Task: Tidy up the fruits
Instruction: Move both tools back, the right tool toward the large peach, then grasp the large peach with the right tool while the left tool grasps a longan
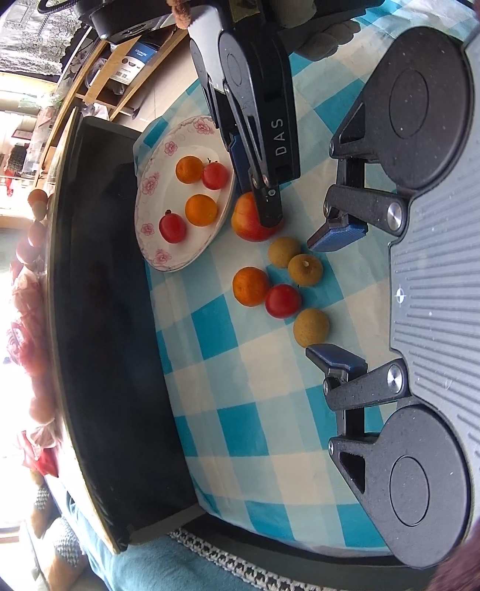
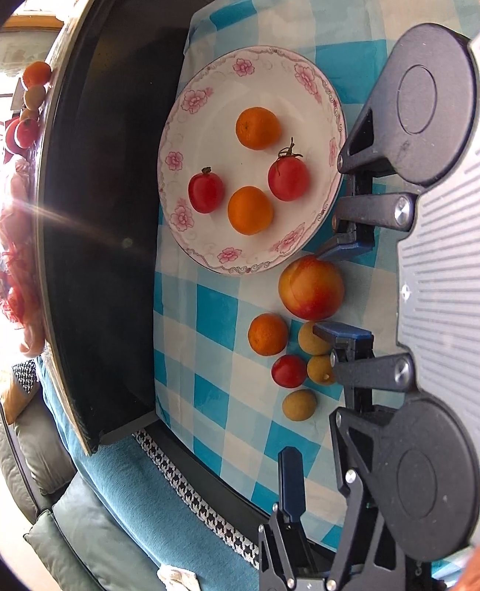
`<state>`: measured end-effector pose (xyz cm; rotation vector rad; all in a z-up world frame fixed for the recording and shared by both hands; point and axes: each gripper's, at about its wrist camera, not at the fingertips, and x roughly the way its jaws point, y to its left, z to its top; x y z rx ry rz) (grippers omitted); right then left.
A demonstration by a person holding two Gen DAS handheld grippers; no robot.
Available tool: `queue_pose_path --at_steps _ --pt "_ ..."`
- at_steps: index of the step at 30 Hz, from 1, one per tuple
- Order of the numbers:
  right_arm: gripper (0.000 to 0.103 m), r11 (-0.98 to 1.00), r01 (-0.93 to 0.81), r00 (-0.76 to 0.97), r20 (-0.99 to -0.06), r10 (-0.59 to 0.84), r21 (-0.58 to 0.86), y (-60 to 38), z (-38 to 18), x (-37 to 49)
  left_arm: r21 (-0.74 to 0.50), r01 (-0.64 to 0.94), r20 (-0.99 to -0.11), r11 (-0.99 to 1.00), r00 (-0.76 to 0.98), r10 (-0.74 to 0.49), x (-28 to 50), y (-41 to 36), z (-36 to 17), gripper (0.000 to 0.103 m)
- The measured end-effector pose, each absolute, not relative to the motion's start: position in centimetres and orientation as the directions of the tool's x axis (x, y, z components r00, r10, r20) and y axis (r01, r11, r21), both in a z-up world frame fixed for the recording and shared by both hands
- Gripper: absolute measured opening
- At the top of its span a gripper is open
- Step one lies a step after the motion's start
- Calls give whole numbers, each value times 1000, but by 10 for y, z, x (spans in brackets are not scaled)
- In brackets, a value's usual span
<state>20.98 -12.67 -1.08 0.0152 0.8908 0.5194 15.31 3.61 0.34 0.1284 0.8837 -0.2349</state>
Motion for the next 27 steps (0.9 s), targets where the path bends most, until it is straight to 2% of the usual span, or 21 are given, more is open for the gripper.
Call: queue_pose_path --at_steps 7,21,25,27 --pt "44 875 -424 513 -735 443 232 -122 -19 220 17 239 -787 971 602 -134 158 43 -5 64" --pt "44 867 -429 525 -711 469 255 -114 -27 225 -6 228 -777 974 612 -148 178 51 -19 67" --pt "44 865 -431 528 -705 473 258 -112 -27 225 -26 224 -776 974 610 -161 182 53 -20 65" --pt "44 863 -434 527 -705 475 257 -110 -27 226 -48 221 -782 974 598 -174 181 56 -20 61"
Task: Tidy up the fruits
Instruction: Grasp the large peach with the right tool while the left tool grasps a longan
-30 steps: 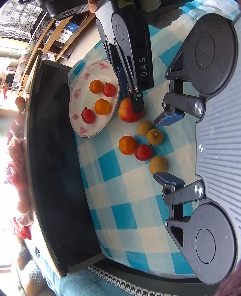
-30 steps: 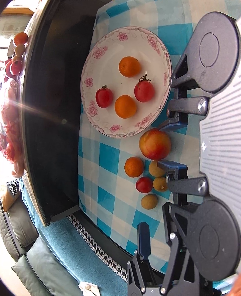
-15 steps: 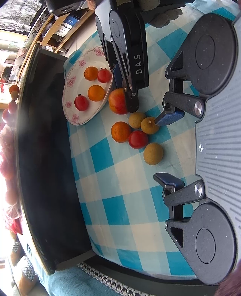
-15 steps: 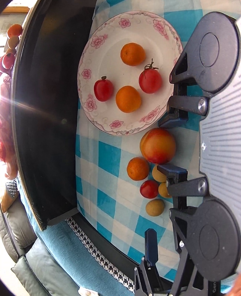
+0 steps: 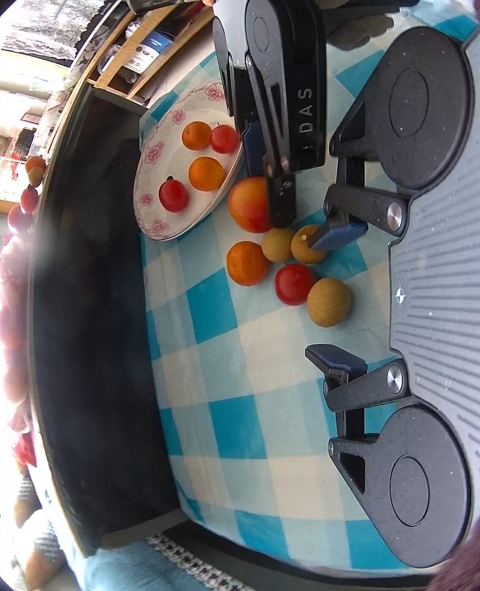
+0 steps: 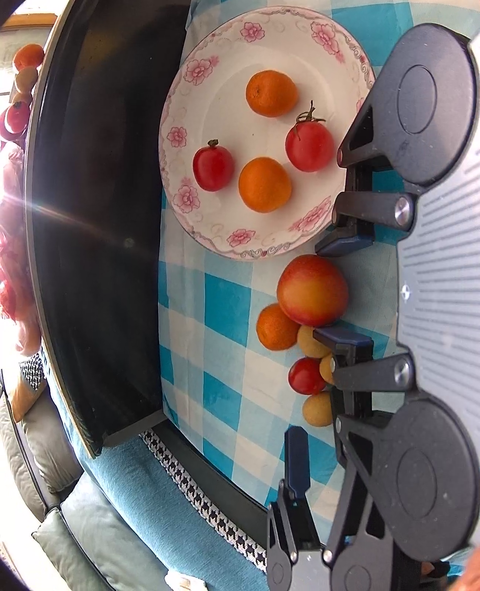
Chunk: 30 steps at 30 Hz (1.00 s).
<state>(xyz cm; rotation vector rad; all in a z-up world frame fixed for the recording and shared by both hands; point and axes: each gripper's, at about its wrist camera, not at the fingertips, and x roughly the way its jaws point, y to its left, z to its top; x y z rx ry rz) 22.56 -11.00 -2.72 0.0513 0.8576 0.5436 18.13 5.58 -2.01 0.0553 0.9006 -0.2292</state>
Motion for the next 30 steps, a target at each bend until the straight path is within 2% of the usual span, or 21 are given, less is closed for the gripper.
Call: queue_pose_path --at_steps 12,20,22,23,30 --pt "43 867 -442 544 -699 464 232 -107 -26 219 -52 230 -779 972 599 -183 182 58 -21 59" --pt "41 870 -448 541 -712 447 206 -115 -15 207 -23 225 -791 974 591 -155 188 52 -29 49" --pt "31 870 -451 542 -713 444 199 -117 -10 202 -29 221 -793 975 588 -157 188 51 -29 45" --pt "30 870 -454 540 -717 442 195 -118 -8 200 -28 225 -795 974 586 -158 186 51 -29 44" --pt "30 880 -435 520 -746 417 189 -127 -12 193 -22 244 -803 970 574 -162 178 48 -28 40"
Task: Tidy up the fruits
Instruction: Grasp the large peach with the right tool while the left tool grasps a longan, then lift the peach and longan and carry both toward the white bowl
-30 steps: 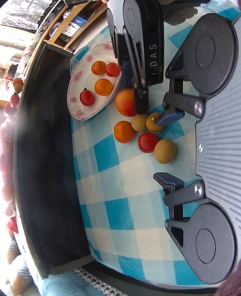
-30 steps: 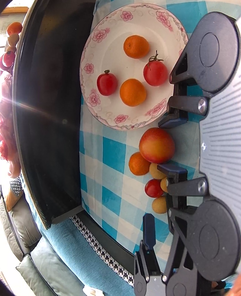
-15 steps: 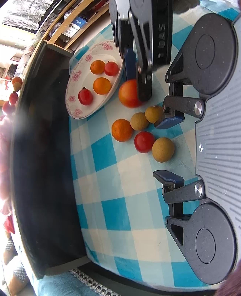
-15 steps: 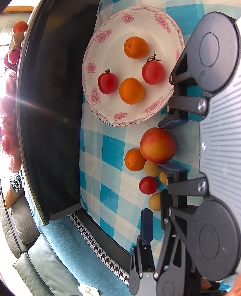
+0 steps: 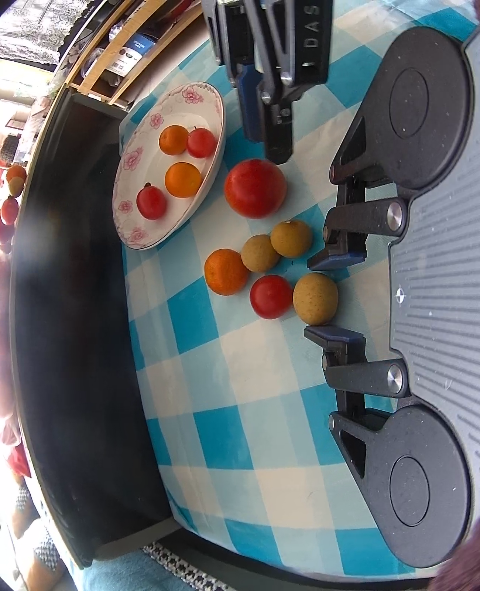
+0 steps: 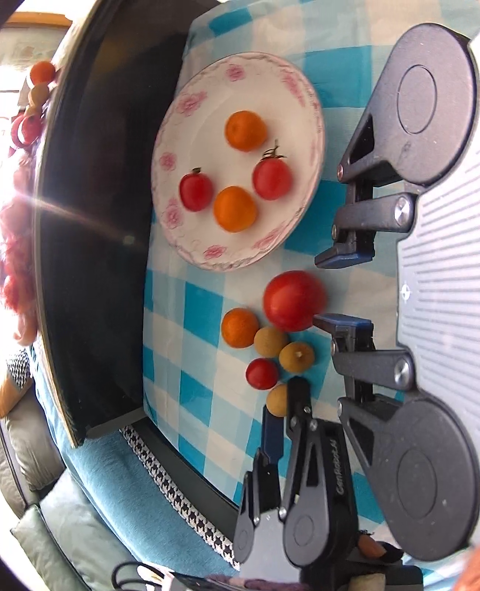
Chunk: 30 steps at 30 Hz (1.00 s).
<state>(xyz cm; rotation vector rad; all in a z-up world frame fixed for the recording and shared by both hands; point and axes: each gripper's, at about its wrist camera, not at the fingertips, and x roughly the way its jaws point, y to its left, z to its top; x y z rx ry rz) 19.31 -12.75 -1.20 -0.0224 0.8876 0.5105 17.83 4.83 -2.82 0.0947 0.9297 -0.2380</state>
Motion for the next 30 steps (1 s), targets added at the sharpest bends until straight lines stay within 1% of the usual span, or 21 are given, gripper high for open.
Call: queue_pose_path --at_steps 3,5,7,9,10,13,15,16,18,22,30 --pt "31 882 -435 532 -738 415 183 -128 -9 193 -33 239 -803 970 572 -168 178 51 -28 40" --pt "36 878 -431 533 -726 434 208 -129 -7 194 -33 240 -802 970 572 -169 178 50 -28 40" --pt "44 879 -417 540 -716 443 229 -128 -5 197 -38 238 -802 970 572 -172 177 51 -28 40" --pt "49 878 -414 543 -710 449 240 -124 -6 202 -42 238 -802 970 572 -175 178 51 -28 40" --pt "50 881 -410 543 -712 445 237 -121 -7 205 -45 238 -801 970 571 -177 178 52 -28 40" --pt "50 879 -411 528 -723 444 239 -111 -13 215 -50 238 -799 970 573 -181 179 53 -28 41" --pt "50 883 -417 533 -729 428 214 -104 -17 219 -47 240 -797 970 576 -181 180 53 -28 41" --pt "49 886 -415 527 -739 420 208 -102 -20 221 -43 242 -796 969 578 -179 181 51 -28 41" --pt "44 892 -405 515 -755 405 203 -101 -26 222 -35 244 -795 969 581 -175 182 49 -29 41" --pt "44 889 -418 514 -759 400 186 -105 -25 216 -1 259 -798 966 583 -156 178 43 -29 40" --pt "44 882 -447 475 -796 376 149 -122 -21 187 -11 265 -808 964 566 -165 165 39 -26 38"
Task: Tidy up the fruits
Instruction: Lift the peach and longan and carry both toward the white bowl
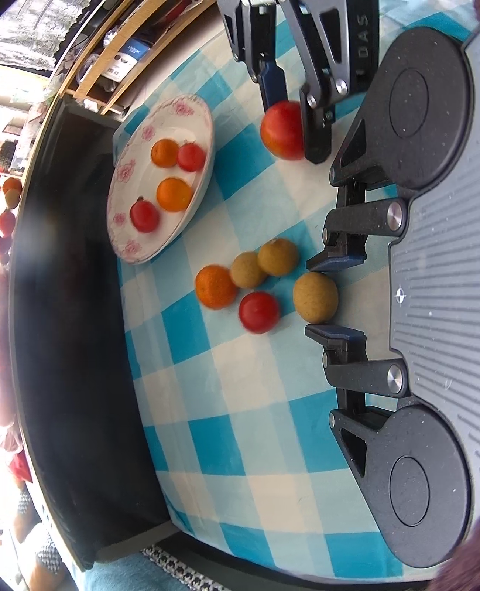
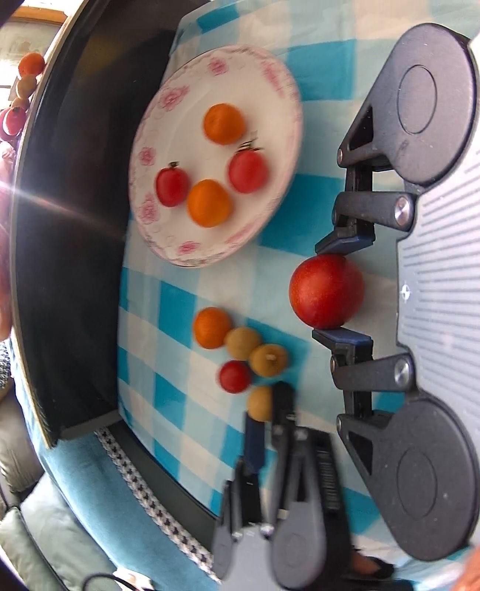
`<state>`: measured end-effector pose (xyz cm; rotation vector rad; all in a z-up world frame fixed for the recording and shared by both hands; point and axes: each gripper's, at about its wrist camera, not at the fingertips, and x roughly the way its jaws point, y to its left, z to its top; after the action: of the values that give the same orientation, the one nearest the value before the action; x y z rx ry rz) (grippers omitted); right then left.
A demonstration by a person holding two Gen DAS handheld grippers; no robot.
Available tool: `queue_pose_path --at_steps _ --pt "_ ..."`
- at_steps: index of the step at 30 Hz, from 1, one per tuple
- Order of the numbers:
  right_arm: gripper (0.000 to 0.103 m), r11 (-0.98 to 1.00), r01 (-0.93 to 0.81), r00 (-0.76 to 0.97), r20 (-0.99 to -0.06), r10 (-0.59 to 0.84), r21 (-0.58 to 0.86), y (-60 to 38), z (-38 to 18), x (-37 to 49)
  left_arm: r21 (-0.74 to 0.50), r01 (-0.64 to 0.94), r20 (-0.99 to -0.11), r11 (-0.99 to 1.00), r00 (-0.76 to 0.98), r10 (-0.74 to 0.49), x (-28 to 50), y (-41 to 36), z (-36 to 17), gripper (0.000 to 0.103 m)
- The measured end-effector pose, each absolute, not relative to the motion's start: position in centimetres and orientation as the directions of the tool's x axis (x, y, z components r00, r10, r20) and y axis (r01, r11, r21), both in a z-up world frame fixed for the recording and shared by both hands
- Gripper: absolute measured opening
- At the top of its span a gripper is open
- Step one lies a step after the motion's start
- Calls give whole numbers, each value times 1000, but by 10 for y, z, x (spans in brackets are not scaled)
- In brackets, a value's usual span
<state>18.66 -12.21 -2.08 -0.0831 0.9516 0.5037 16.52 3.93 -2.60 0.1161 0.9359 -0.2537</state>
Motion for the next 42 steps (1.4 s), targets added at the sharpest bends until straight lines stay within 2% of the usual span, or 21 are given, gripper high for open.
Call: queue_pose_path --at_steps 8,11,18,20,25,31,38,42 --pt "44 884 -449 466 -809 357 131 -139 -6 155 -16 277 -817 961 550 -173 148 34 -27 40" --pt "44 882 -452 458 -814 357 133 -141 -7 145 23 285 -813 958 563 -148 142 28 -29 43" --pt "44 881 -463 451 -828 333 102 -138 -19 141 28 282 -807 959 573 -145 140 25 -31 53" --pt "44 879 -465 447 -828 339 109 -139 -20 142 35 289 -805 957 576 -144 141 23 -32 60" --pt "44 878 -465 440 -830 345 118 -140 -20 143 41 282 -800 959 585 -137 144 22 -32 62" --pt "44 877 -462 434 -828 355 134 -142 -21 143 40 270 -799 962 587 -132 145 22 -32 59" --pt "44 877 -463 436 -828 354 131 -142 -20 143 39 288 -809 957 571 -139 143 19 -30 38" --pt "43 874 -472 435 -833 343 114 -140 -19 143 49 281 -813 958 569 -126 139 17 -30 38"
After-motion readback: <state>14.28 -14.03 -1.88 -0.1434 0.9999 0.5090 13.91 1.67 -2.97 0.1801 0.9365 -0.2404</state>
